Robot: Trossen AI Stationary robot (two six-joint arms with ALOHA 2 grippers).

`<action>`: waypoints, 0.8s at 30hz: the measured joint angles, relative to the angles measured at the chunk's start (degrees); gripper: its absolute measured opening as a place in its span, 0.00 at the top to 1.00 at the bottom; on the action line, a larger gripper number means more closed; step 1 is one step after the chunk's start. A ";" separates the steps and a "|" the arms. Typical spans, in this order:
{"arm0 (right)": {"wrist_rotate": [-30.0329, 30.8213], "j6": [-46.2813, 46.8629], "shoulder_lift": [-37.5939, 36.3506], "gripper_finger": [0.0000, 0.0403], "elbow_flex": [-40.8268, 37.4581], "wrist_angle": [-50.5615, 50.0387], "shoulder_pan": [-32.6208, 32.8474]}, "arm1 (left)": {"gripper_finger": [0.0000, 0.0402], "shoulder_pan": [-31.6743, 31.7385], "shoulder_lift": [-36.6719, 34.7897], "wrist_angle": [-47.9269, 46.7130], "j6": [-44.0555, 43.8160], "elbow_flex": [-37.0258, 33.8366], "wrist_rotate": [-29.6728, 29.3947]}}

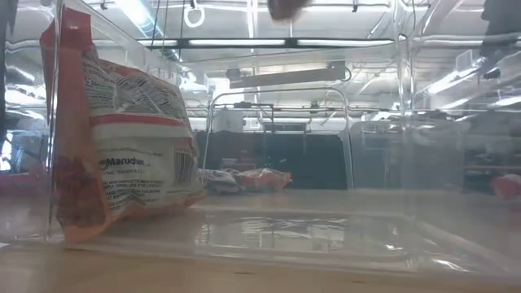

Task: Sort Maruchan noodles
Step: Put the orange noodle pack into the bottom left transparent bin

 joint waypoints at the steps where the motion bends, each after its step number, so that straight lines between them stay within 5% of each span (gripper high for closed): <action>1: 0.00 -0.31 0.00 0.66 0.00 0.78 0.01 | 1.00 0.08 0.16 1.12 0.10 -1.51 0.72; 12: 1.47 -3.76 0.00 0.66 0.00 5.63 0.21 | 1.00 1.63 0.34 13.87 2.70 -20.56 4.17; 24: 2.05 -5.16 0.00 0.66 0.00 6.59 0.19 | 1.00 1.81 0.28 9.68 1.92 -29.07 4.31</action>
